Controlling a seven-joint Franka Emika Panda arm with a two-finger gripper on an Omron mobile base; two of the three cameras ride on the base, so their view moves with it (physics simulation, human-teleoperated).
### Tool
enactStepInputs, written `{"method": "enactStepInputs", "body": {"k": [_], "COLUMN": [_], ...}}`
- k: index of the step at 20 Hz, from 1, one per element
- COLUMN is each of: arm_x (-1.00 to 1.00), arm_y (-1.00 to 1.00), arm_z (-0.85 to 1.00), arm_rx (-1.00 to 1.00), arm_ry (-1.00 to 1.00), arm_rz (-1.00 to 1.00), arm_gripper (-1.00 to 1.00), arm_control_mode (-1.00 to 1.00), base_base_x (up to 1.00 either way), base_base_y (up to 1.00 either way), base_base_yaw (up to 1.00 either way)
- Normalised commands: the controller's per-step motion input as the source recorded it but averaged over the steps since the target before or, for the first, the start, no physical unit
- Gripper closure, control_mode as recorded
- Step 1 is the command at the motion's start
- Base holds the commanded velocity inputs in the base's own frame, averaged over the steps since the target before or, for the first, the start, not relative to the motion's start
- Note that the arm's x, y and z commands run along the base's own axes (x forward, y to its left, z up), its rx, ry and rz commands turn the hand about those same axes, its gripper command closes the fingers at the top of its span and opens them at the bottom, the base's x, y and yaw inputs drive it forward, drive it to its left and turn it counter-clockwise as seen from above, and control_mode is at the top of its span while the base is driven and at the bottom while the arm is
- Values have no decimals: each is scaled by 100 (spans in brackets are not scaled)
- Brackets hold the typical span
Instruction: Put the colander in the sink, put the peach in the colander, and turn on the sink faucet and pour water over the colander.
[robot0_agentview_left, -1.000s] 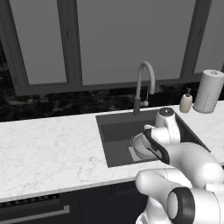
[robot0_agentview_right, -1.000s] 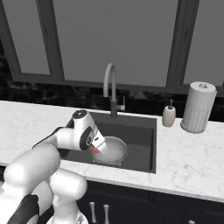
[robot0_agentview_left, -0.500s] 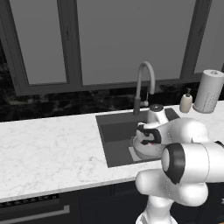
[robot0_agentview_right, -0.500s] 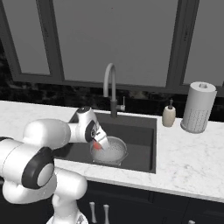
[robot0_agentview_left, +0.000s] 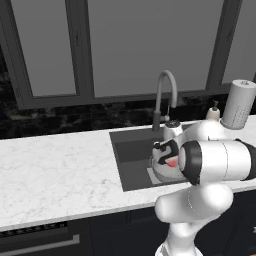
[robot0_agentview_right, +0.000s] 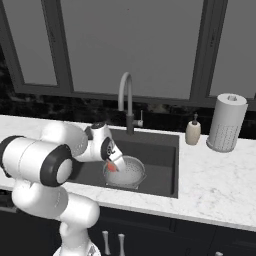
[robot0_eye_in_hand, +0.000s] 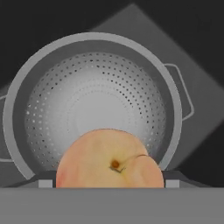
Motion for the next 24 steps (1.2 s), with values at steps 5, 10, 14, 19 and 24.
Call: {"method": "enactStepInputs", "body": {"k": [5, 10, 14, 19, 24], "arm_x": [3, 18, 19, 18, 14], "arm_y": [0, -3, -18, -17, -7], "arm_z": [-50, -29, -30, -34, -37], "arm_rx": [0, 0, 0, 0, 0], "arm_ry": [0, 0, 0, 0, 0], "arm_rz": [0, 0, 1, 1, 1], "arm_gripper": [100, 100, 100, 100, 100], "arm_control_mode": [-100, -100, -100, -100, -100], "base_base_x": [0, 0, 0, 0, 0], "base_base_y": [0, 0, 0, 0, 0], "base_base_yaw": [0, 0, 0, 0, 0]}}
